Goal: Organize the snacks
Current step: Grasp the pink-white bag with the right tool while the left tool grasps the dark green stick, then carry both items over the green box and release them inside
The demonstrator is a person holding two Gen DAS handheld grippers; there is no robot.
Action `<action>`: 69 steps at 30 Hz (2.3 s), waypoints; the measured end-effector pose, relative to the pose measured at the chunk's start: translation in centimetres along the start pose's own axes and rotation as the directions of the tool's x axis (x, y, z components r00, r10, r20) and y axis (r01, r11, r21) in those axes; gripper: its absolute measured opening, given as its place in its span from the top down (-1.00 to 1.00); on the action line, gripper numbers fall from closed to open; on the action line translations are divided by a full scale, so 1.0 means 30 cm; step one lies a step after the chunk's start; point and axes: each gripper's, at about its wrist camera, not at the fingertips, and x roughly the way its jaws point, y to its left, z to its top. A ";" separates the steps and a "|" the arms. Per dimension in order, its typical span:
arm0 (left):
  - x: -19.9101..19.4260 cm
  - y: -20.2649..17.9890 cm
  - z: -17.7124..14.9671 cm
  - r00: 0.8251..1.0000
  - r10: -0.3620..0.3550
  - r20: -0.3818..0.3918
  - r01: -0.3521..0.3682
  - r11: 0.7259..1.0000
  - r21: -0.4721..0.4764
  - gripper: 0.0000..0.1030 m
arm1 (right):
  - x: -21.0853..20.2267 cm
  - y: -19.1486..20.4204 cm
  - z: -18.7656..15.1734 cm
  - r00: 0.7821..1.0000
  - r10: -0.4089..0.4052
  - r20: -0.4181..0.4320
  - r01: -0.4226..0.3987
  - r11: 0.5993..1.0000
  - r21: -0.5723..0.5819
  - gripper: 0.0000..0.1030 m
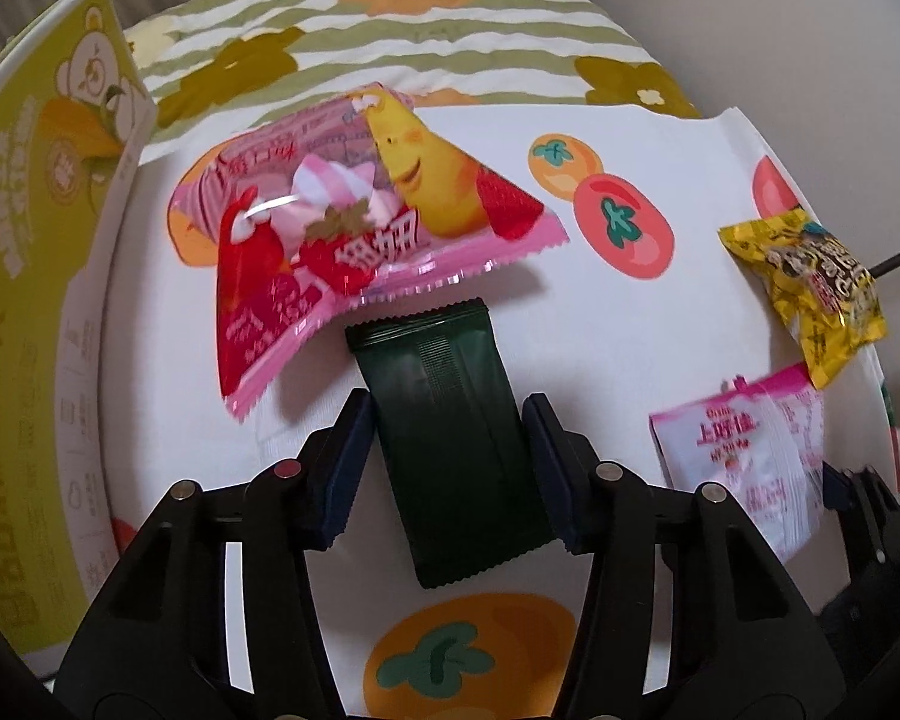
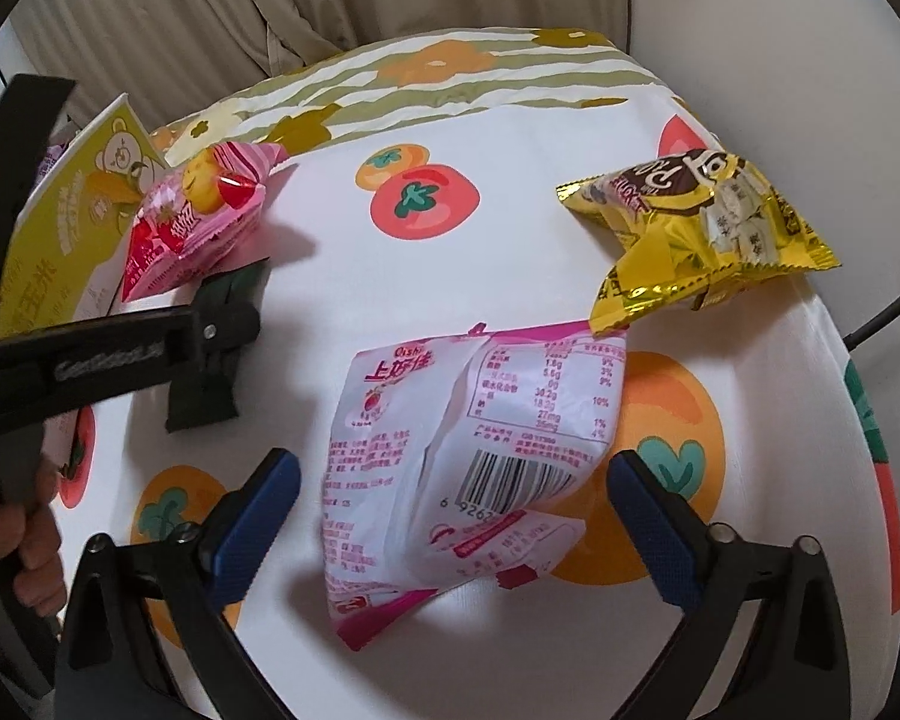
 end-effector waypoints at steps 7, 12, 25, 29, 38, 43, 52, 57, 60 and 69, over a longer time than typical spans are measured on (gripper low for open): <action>-0.027 -0.017 -0.045 1.000 -0.010 0.001 0.010 1.000 0.007 0.08 | 0.013 0.026 0.002 0.999 -0.043 -0.015 0.042 0.997 -0.059 -0.47; -0.056 -0.018 -0.063 1.000 -0.014 0.013 0.014 1.000 -0.001 0.08 | -0.003 0.025 -0.002 0.999 -0.053 -0.002 0.053 0.995 -0.085 -0.11; -0.322 -0.040 -0.094 0.990 -0.014 0.141 0.021 0.999 -0.046 0.08 | -0.174 0.057 -0.038 0.999 0.019 0.050 -0.012 0.991 -0.136 -0.05; -0.473 -0.030 -0.089 0.977 -0.009 0.214 0.026 0.997 -0.079 0.08 | -0.291 0.088 -0.021 0.994 0.061 0.096 -0.043 0.982 -0.185 -0.05; -0.802 0.120 -0.073 0.929 0.059 0.366 0.009 0.983 -0.181 0.08 | -0.511 0.241 0.109 0.960 0.214 0.181 -0.154 0.942 -0.297 -0.05; -0.911 0.292 -0.062 0.907 0.111 0.407 -0.013 0.972 -0.236 0.08 | -0.582 0.399 0.175 0.933 0.290 0.212 -0.199 0.908 -0.368 -0.05; -0.965 0.615 0.007 0.906 0.123 0.405 -0.031 0.974 -0.225 0.08 | -0.562 0.713 0.260 0.910 0.359 0.207 -0.256 0.881 -0.398 -0.05; -0.923 0.810 0.070 0.923 0.115 0.366 -0.038 0.977 -0.211 0.08 | -0.497 0.869 0.295 0.920 0.345 0.186 -0.253 0.885 -0.391 -0.05; -0.868 0.910 0.114 0.937 0.105 0.333 -0.043 0.981 -0.189 0.08 | -0.455 0.930 0.299 0.932 0.322 0.168 -0.241 0.895 -0.375 -0.05; -0.748 1.059 0.159 0.957 0.068 0.281 -0.030 0.990 -0.137 -0.92 | -0.364 1.020 0.297 0.959 0.246 0.138 -0.197 0.934 -0.299 -0.05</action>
